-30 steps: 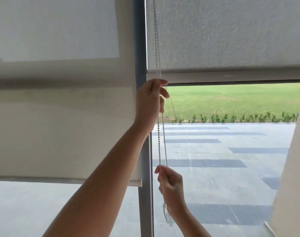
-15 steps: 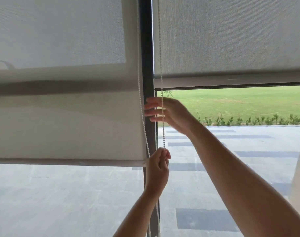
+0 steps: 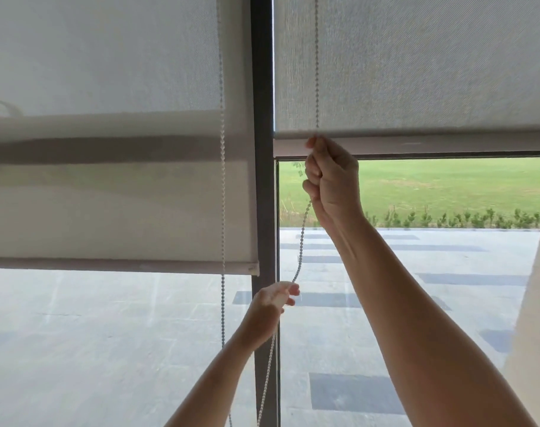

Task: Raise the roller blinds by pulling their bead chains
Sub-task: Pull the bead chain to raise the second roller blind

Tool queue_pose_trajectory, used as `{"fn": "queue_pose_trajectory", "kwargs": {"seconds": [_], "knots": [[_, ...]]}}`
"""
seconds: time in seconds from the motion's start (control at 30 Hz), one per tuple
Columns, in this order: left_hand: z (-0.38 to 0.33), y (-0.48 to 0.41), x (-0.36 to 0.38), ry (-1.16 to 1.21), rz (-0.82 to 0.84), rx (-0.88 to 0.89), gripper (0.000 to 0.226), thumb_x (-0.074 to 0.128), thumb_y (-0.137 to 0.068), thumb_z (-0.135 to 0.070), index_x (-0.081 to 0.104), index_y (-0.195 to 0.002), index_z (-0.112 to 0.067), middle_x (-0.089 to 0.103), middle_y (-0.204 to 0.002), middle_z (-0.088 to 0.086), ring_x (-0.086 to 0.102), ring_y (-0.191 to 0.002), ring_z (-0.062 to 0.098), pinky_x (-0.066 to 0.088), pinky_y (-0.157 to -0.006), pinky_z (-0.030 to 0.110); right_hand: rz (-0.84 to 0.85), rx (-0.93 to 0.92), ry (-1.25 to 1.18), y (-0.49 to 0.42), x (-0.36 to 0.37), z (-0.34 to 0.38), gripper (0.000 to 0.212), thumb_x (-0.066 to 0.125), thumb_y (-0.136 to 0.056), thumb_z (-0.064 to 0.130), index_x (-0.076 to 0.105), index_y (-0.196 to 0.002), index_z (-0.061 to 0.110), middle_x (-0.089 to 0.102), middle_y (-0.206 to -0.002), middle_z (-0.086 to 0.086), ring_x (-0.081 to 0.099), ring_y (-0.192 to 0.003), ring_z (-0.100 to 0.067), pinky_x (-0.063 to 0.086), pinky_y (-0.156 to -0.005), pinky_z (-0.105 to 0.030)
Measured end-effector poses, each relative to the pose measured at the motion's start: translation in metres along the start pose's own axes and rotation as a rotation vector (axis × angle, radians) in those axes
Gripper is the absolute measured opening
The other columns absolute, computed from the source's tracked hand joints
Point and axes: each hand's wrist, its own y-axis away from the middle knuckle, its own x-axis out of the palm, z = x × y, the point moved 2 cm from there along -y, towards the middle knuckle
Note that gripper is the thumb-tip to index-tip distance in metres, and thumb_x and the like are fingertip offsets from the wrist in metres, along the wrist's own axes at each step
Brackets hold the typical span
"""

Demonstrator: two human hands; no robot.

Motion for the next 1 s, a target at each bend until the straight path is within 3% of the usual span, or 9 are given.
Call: {"fn": "queue_pose_trajectory", "kwargs": {"seconds": [0.1, 0.23, 0.4, 0.47, 0.57, 0.77, 0.83, 0.9, 1.0], "knots": [[-0.028, -0.012, -0.018, 0.003, -0.049, -0.004, 0.052, 0.034, -0.083, -0.033, 0.056, -0.124, -0.012, 0.06, -0.125, 0.004, 0.058, -0.107, 0.018, 0.046, -0.085, 0.03, -0.039, 0.019, 0.042, 0.017, -0.018, -0.012, 0.029, 0.045, -0.099, 0.007, 0.062, -0.076, 0.012, 0.027, -0.05, 0.004, 0.018, -0.04, -0.004, 0.009, -0.038, -0.02], [-0.097, -0.032, -0.039, 0.018, -0.214, 0.186, 0.035, 0.028, -0.103, -0.023, 0.052, -0.125, -0.011, 0.06, -0.126, 0.008, 0.058, -0.109, 0.021, 0.048, -0.085, 0.031, -0.064, 0.082, 0.117, 0.046, -0.031, -0.034, 0.03, 0.043, -0.1, 0.008, 0.062, -0.076, 0.011, 0.03, -0.046, 0.008, 0.019, -0.038, -0.004, 0.013, -0.038, -0.021], [-0.185, -0.051, -0.049, 0.12, -0.253, 0.409, 0.034, 0.03, -0.103, -0.028, 0.05, -0.125, -0.012, 0.066, -0.111, 0.007, 0.066, -0.092, 0.017, 0.053, -0.078, 0.029, -0.084, 0.212, 0.11, 0.091, -0.037, -0.07, 0.032, 0.044, -0.099, 0.008, 0.06, -0.072, 0.012, 0.028, -0.045, 0.011, 0.017, -0.038, -0.003, 0.012, -0.037, -0.015], [-0.205, -0.057, -0.049, 0.202, -0.288, 0.466, 0.028, 0.034, -0.103, -0.024, 0.054, -0.118, -0.011, 0.067, -0.093, 0.003, 0.063, -0.067, 0.009, 0.052, -0.06, 0.023, -0.092, 0.267, 0.129, 0.112, -0.042, -0.085, 0.034, 0.045, -0.099, 0.009, 0.06, -0.069, 0.014, 0.027, -0.045, 0.011, 0.016, -0.039, -0.004, 0.014, -0.037, -0.015], [-0.199, -0.057, -0.034, 0.312, -0.381, 0.511, 0.028, 0.037, -0.101, -0.011, 0.064, -0.095, -0.011, 0.053, -0.058, -0.002, 0.038, -0.039, 0.002, 0.03, -0.037, 0.016, -0.1, 0.333, 0.152, 0.141, -0.056, -0.107, 0.035, 0.046, -0.099, 0.009, 0.061, -0.067, 0.014, 0.029, -0.046, 0.012, 0.017, -0.04, -0.004, 0.015, -0.037, -0.016], [-0.107, -0.027, -0.005, 0.221, -0.509, 0.472, 0.039, 0.036, -0.098, -0.004, 0.052, -0.068, -0.023, 0.04, -0.054, -0.007, 0.034, -0.047, 0.003, 0.027, -0.046, 0.014, 0.037, 0.583, 0.408, 0.202, -0.095, -0.149, 0.029, 0.051, -0.097, 0.014, 0.068, -0.074, 0.017, 0.041, -0.057, -0.003, 0.03, -0.041, -0.011, 0.028, -0.039, -0.021], [-0.08, -0.013, 0.002, 0.171, -0.527, 0.441, 0.033, 0.036, -0.094, -0.008, 0.051, -0.068, -0.022, 0.041, -0.055, -0.011, 0.035, -0.049, 0.005, 0.029, -0.047, 0.018, 0.188, 0.681, 0.594, 0.194, -0.109, -0.144, 0.021, 0.054, -0.095, 0.015, 0.073, -0.087, 0.019, 0.065, -0.073, -0.001, 0.059, -0.061, -0.014, 0.047, -0.059, -0.024], [-0.066, -0.003, 0.006, 0.174, -0.549, 0.428, 0.029, 0.036, -0.093, -0.011, 0.051, -0.069, -0.018, 0.043, -0.054, -0.01, 0.035, -0.049, 0.005, 0.029, -0.046, 0.019, 0.266, 0.693, 0.704, 0.162, -0.118, -0.125, 0.028, 0.054, -0.091, 0.006, 0.071, -0.106, 0.022, 0.073, -0.104, 0.001, 0.066, -0.098, -0.012, 0.05, -0.086, -0.026], [-0.067, 0.001, 0.008, 0.149, -0.544, 0.454, 0.031, 0.037, -0.093, -0.009, 0.05, -0.068, -0.021, 0.046, -0.056, -0.013, 0.038, -0.05, 0.004, 0.032, -0.048, 0.018, 0.24, 0.508, 0.661, 0.094, -0.09, -0.074, 0.032, 0.045, -0.094, 0.0, 0.064, -0.115, 0.016, 0.07, -0.109, -0.009, 0.066, -0.103, -0.026, 0.054, -0.09, -0.036]]}}
